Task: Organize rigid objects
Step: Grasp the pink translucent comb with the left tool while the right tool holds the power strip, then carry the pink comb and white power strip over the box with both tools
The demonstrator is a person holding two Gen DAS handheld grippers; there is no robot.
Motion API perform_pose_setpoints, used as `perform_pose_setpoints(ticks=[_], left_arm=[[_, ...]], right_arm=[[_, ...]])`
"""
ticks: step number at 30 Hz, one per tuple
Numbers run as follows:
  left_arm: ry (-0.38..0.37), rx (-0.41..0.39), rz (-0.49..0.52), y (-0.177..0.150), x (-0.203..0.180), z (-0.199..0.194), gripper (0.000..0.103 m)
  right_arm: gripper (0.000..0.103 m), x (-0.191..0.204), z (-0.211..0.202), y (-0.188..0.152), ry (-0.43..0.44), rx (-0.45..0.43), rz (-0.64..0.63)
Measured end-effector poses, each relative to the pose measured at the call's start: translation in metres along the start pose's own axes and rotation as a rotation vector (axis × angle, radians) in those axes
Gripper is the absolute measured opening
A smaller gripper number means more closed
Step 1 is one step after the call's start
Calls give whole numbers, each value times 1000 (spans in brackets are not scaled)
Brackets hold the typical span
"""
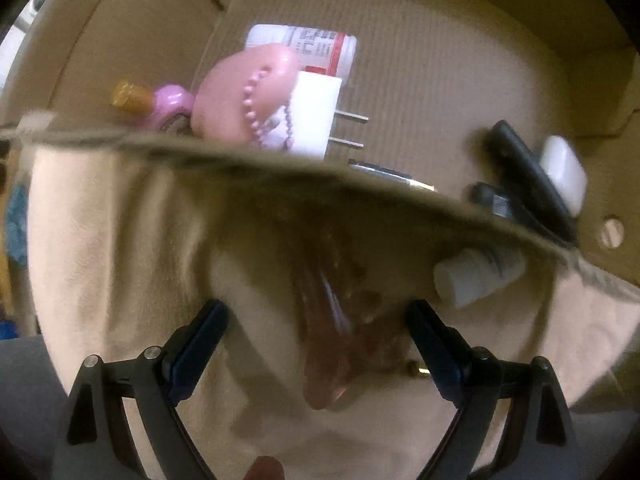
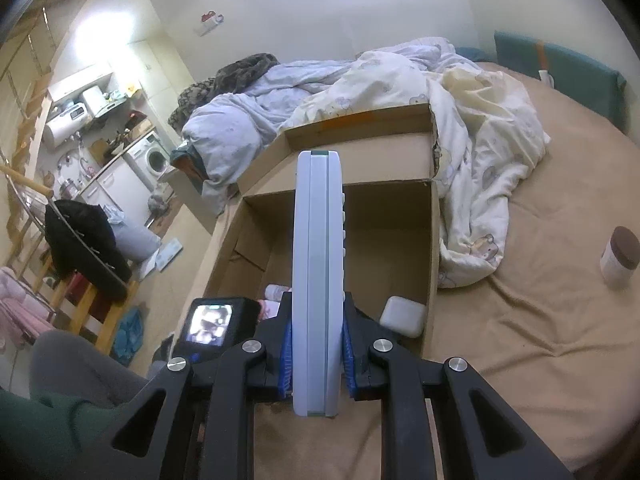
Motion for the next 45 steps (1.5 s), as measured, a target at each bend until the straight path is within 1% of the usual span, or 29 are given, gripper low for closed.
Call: perform_pose_setpoints(ticks=[3, 4, 6, 8, 9, 10, 11, 13, 14, 15, 18, 22, 25, 27, 28, 31, 34, 36, 39, 42, 45], left_arm=[[53, 8, 5, 0, -9, 2, 92], [58, 9, 1, 0, -10, 3, 92], [43, 9, -20, 0, -9, 4, 92], [15, 1, -34, 1, -5, 3, 90], [9, -7, -29, 0, -4, 1, 86], [7, -14, -23, -2, -3, 0, 77], [4, -28, -18, -5, -1, -3, 73], [-3, -34, -3, -6, 0, -8, 48], [-6, -37, 2, -6, 1, -11, 42], [-7, -37, 11, -6, 1, -14, 41], [11, -36, 65, -10, -1, -17, 41], [12, -42, 99, -14, -3, -24, 40], [21, -72, 135, -22, -3, -39, 40], [47, -95, 155, -24, -2, -47, 40], [56, -108, 157, -26, 0, -51, 40], [54, -136, 158, -34, 0, -65, 40], [45, -163, 150, -42, 7, -73, 40], [33, -185, 144, -50, 19, -86, 40], [55, -245, 164, -52, 27, -107, 40], [50, -302, 180, -59, 39, -134, 40], [49, -373, 199, -59, 39, -161, 40]], right_arm=[[22, -2, 0, 2, 1, 2, 17], [22, -3, 0, 2, 4, 3, 24], [22, -3, 1, 3, 8, 5, 30], [22, -2, 1, 3, 9, 4, 27], [22, -3, 0, 4, 9, 3, 25], [22, -2, 0, 4, 8, 1, 22], [22, -3, -1, 4, 9, 0, 23], [22, -3, -1, 4, 7, 2, 26], [22, -3, -1, 5, 5, 2, 27], [22, -3, -1, 5, 5, 2, 29], [22, -3, -1, 5, 6, 2, 26], [22, -4, -1, 4, -1, 7, 23], [22, -6, -2, 4, -4, 2, 25], [22, -7, -3, 4, -6, 0, 30], [22, -7, -3, 4, -9, 0, 30], [22, -6, -1, 3, -11, 8, 30], [22, -2, 2, 1, -22, 16, 15], [22, 1, 2, -1, -26, 19, 5], [22, 2, 3, -2, -33, 21, -3], [22, 3, 4, -2, -39, 22, -3], [22, 3, 4, -2, -39, 21, -5]])
Point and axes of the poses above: each gripper's, at about its wrist camera, not at the fingertips, and z roughly the way its jaws point, x to its left, y to its top, the point moved 2 cm from there along z, roughly the way its jaws point, and after that the axes turned 7 degrees about z, right-handed, at the moved point
